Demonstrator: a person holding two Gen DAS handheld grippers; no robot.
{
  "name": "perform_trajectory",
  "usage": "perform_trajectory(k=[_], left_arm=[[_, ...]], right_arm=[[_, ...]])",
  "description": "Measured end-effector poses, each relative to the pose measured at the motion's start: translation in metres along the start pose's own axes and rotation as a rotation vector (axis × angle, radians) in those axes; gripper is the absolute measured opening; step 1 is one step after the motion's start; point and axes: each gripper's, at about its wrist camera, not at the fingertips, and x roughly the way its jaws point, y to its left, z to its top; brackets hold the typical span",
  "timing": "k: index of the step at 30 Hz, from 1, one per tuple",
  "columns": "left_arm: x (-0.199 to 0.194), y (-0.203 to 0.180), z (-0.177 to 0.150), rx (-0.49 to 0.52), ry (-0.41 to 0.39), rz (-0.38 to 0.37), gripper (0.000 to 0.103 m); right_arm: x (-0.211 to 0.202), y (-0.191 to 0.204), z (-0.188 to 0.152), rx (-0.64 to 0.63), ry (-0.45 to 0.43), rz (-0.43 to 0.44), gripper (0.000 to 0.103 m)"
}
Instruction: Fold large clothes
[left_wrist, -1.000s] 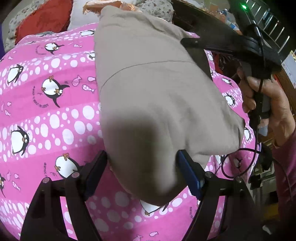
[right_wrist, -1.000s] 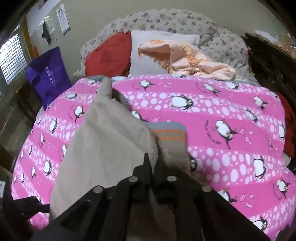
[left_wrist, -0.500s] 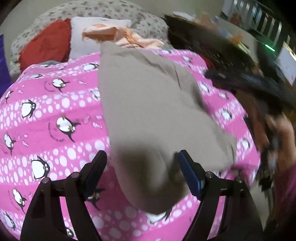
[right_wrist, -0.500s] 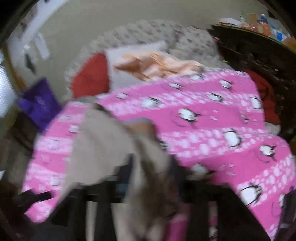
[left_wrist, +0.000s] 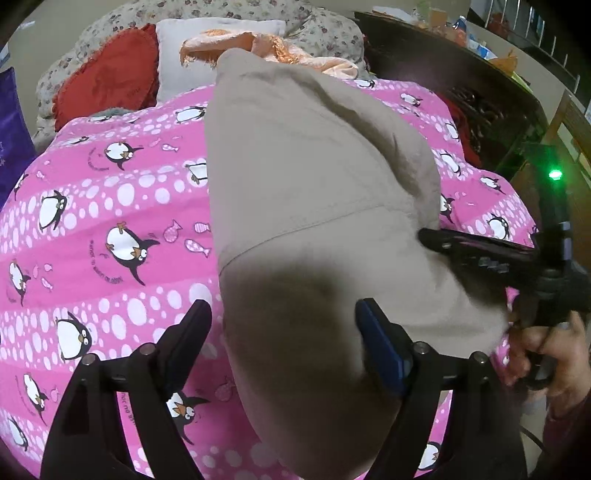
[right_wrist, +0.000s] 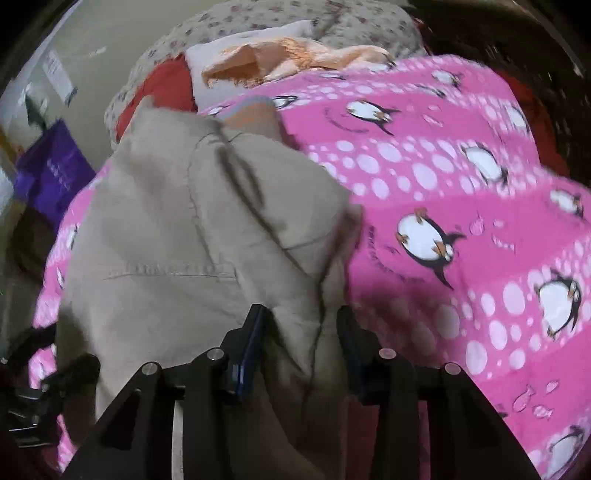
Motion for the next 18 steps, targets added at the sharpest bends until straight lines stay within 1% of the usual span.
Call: perform_trajectory(k=[2,3,5,7,10,12,13,16,17,18], left_arm=[[-0.001,-0.001,0.001,0.004,-0.004,0.006,0.082],[-0.001,-0.001,0.001,0.006,-0.004,0.008,0.082],[-0.002,-0.001,0.0,0.002,-0.003,0.006,0.082],[-0.002,-0.002,-0.001,-0.006,-0.003,0.007,0.082],[-0.003,-0.004,-0.003,-0.006,-0.007,0.011,0.082],[-0.003,-0.006,-0.003,-0.004,-0.007,0.014,0.082],[-0.003,-0.006,-0.004,-0.005,-0.006,0.015,0.082],[0.0,-0.007,-0.005,-0.013,0.003,0.01,0.084],[0.002,-0.006,-0.006,-0.017,0.014,0.004,0.084],[0.004,-0.006,-0.006,-0.022,0.025,-0.006,0.084]], right_arm=[[-0.015,-0.001,-0.001,0.002,-0.016,0.01,0.042],[-0.028,0.002,-0.002,-0.014,-0.035,0.004,0.045],[-0.052,0.009,-0.007,-0.055,-0.075,-0.002,0.045],[-0.069,0.019,-0.013,-0.094,-0.102,0.013,0.045],[-0.09,0.036,-0.027,-0.149,-0.135,0.044,0.05],[-0.085,0.043,-0.035,-0.168,-0.115,0.069,0.051],[-0.079,0.045,-0.04,-0.181,-0.095,0.067,0.051],[-0.053,0.042,-0.054,-0.212,-0.034,-0.018,0.05],[-0.04,0.038,-0.058,-0.212,0.008,-0.039,0.05],[-0.031,0.035,-0.061,-0.203,0.042,-0.042,0.05]])
